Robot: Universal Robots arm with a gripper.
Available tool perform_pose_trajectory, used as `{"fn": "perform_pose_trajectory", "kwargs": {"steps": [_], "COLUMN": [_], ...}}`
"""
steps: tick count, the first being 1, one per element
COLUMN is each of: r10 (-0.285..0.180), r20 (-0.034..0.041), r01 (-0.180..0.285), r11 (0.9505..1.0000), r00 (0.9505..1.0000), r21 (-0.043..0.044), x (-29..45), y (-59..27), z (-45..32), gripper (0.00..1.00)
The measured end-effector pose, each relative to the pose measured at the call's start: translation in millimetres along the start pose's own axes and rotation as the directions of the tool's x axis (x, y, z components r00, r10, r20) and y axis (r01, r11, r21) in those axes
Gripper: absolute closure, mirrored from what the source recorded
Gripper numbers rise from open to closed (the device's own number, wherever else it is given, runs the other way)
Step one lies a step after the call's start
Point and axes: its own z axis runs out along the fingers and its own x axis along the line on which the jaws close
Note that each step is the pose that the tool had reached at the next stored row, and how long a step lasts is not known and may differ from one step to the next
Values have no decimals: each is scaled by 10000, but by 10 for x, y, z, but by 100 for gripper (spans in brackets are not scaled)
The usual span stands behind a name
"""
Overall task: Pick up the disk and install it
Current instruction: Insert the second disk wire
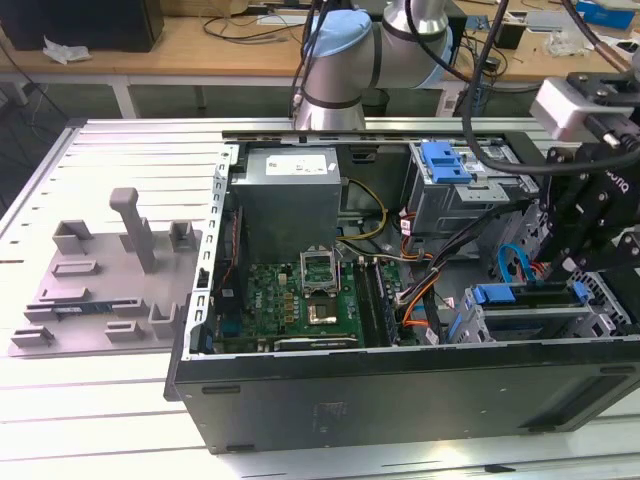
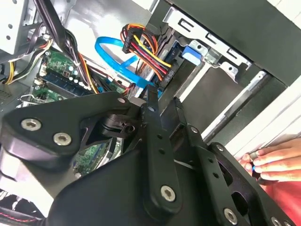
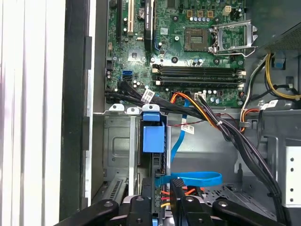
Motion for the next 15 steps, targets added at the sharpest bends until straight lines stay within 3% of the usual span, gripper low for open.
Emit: {"fn": "perform_pose_trajectory", "kwargs": {"steps": [5, 7, 8, 10, 15], "r10": [2, -2, 1, 1, 5], "r20": [0, -16, -32, -40, -110], "r01": [-2, 2, -1, 0, -3], "r11": [10000, 10000, 10000, 10000, 9999], "r00": [10000, 10000, 10000, 10000, 9999], "r21": [-1, 0, 3, 83, 123], "x": [0, -1, -10, -80, -178], "y": [24, 75, 147, 200, 268], "z": [-45, -47, -49, -70, -92], "gripper": [70, 70, 71, 89, 89]}}
